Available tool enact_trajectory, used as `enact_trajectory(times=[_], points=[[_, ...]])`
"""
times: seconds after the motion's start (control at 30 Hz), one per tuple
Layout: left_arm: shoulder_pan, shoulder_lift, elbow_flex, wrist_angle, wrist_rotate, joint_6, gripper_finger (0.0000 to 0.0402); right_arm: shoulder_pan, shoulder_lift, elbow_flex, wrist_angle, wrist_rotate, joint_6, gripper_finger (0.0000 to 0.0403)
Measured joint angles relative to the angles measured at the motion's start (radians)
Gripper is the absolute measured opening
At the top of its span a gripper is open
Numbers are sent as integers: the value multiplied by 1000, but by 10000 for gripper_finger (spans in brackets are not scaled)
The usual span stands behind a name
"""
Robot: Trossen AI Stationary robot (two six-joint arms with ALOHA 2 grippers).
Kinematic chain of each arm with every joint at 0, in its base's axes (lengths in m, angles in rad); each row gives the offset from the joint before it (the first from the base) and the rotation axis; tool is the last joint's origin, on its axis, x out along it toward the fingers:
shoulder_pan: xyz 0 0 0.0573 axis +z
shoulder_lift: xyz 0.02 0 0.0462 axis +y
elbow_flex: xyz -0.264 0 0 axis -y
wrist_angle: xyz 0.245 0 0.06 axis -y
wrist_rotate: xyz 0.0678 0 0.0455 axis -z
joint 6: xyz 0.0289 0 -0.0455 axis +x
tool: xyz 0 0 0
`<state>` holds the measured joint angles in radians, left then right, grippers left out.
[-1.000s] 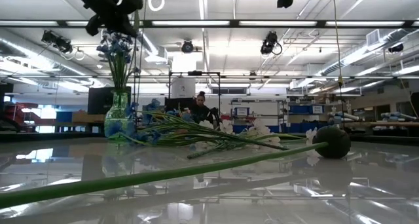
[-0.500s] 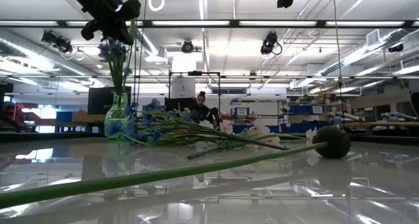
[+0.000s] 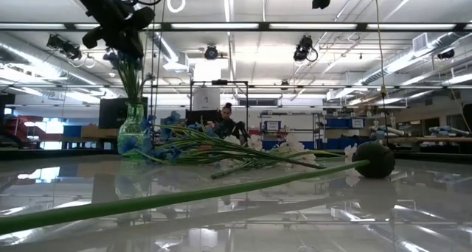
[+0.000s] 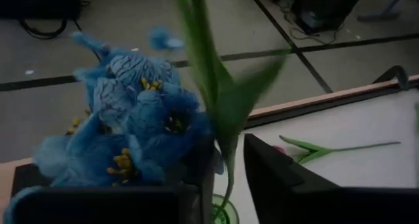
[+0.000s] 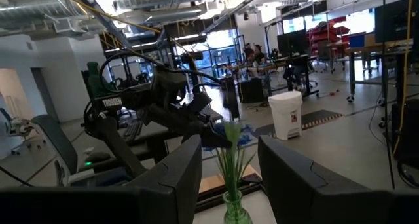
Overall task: Sort flowers into vase by color
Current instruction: Put the top black tulip into the green vase, then put the blue flowers into the green vase
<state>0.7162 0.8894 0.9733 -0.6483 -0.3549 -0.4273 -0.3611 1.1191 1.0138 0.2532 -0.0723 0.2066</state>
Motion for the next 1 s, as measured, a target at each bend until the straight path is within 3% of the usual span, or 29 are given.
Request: enact_trajectory(times=[0.4, 0.83, 1.0], points=[[-35, -33, 1, -101, 63, 58, 183, 0, 0, 0, 0, 0, 0, 160], [-197, -49, 178, -261, 90, 149, 189, 0, 0, 0, 0, 0, 0, 160], [-296, -7, 246, -269, 92, 38, 189, 0, 0, 0, 0, 0, 0, 160]])
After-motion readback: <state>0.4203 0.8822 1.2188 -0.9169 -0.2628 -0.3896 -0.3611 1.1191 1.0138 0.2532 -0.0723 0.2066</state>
